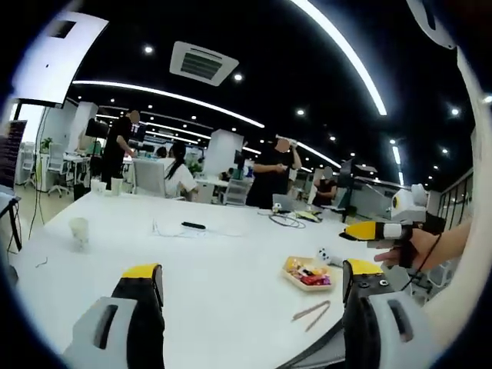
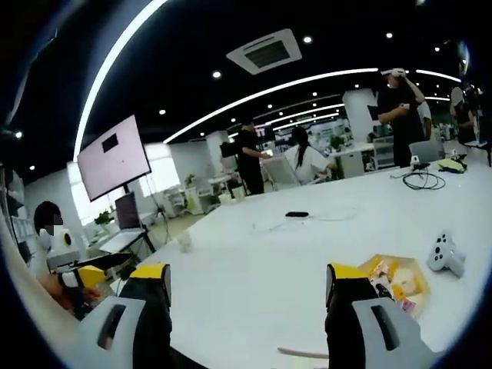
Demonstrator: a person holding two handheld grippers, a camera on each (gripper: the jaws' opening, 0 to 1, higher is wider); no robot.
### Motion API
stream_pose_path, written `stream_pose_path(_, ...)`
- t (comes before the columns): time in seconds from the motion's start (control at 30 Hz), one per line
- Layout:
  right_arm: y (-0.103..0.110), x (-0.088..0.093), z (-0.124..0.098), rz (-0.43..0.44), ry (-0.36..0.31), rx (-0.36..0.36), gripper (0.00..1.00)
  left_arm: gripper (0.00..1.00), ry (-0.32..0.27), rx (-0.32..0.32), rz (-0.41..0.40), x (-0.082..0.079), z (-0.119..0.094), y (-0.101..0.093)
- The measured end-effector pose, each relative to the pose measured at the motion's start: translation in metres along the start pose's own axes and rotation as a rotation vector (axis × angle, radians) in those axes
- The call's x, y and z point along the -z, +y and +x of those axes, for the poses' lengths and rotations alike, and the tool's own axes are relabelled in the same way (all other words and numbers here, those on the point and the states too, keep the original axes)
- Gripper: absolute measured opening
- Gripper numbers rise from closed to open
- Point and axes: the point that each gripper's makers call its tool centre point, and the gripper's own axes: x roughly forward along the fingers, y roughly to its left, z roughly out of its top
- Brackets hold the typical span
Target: Place the target food into the container with the food tongs after gripping and lifting it, then release it inside without dropping or visibly crushing the food.
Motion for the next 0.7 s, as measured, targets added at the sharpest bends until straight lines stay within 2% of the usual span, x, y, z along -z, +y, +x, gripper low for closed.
stream_pose_path(0.17, 0.001, 0.007, -0.003, -0.026, 0.035, 0.004, 0.84, 0.98, -0.003, -0.010, -0.013, 0.002, -0.006, 0.000)
stream_pose_path(0.37, 0.001, 0.011, -0.008, 0.006, 0.013, 0.012, 0.85, 0.98, 0.013, -0.004, -0.001, 0.004, -0.012, -0.003)
stream_pose_path(0.47, 0.004, 0.027, -0.013, -0.016, 0.067, 0.014, 0.85, 0.98, 0.013, -0.007, -0.015, 0.008, -0.013, -0.003)
stream_pose_path(0.7, 0.001, 0.029, -0.013, -0.007, 0.068, 0.020, 0.85, 0.96, 0.027, -0.004, -0.023, 0.012, -0.013, -0.004)
